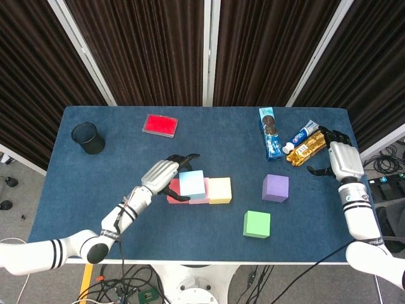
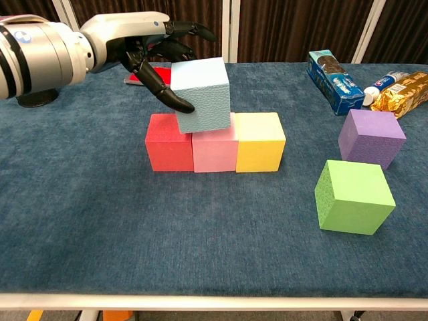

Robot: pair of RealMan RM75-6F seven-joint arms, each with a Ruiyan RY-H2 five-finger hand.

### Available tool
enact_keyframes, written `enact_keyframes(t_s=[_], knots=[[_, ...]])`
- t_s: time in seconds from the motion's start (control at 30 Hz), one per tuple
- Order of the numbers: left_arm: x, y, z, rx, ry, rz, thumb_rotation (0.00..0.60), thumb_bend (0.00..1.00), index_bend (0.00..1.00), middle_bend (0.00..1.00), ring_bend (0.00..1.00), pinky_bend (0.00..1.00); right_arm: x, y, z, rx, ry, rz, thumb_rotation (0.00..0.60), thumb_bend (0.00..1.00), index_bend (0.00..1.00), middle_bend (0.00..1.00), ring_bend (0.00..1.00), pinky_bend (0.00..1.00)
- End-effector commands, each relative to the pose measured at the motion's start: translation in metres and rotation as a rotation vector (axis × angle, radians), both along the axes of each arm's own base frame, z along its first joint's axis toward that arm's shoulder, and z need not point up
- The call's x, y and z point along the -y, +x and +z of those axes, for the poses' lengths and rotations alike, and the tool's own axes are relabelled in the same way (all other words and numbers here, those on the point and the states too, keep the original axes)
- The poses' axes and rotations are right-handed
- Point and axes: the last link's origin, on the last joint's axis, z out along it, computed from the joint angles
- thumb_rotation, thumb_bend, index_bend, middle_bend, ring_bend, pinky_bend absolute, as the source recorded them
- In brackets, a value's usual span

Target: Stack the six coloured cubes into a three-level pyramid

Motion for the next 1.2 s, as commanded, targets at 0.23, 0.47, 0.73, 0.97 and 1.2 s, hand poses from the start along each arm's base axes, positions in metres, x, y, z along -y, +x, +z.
enact_keyframes(t_s=[0.23, 0.47, 0.73, 0.97, 1.2], knots=[[-0.013, -0.011, -0.001, -0.016, -0.026, -0.017, 0.600, 0.13, 0.09, 0.53, 0.15, 0.13, 0.000, 0.000, -0.001, -0.001, -0.003, -0.004, 0.600, 0.10, 0.00, 0.12, 0.00, 0.00], [-0.013, -0.015, -0.004, -0.032, -0.033, -0.044, 0.600, 0.13, 0.09, 0.53, 0.15, 0.12, 0.001, -0.001, -0.005, 0.002, 0.005, -0.010, 0.600, 0.10, 0.00, 0.12, 0.00, 0.00], [-0.018, -0.019, -0.004, -0.031, -0.042, -0.032, 0.600, 0.13, 0.09, 0.53, 0.15, 0.12, 0.001, -0.001, -0.005, 0.001, 0.002, -0.011, 0.600, 0.10, 0.00, 0.12, 0.00, 0.00], [-0.016, -0.016, -0.005, -0.034, -0.045, -0.056, 0.600, 0.13, 0.09, 0.53, 0.16, 0.12, 0.001, -0.004, -0.004, -0.005, 0.000, -0.018, 0.600, 0.10, 0.00, 0.12, 0.00, 0.00], [-0.016, -0.015, -0.007, -0.038, -0.052, -0.060, 0.600, 0.13, 0.09, 0.53, 0.15, 0.12, 0.001, -0.002, -0.004, -0.005, 0.002, -0.015, 0.600, 0.10, 0.00, 0.12, 0.00, 0.00]])
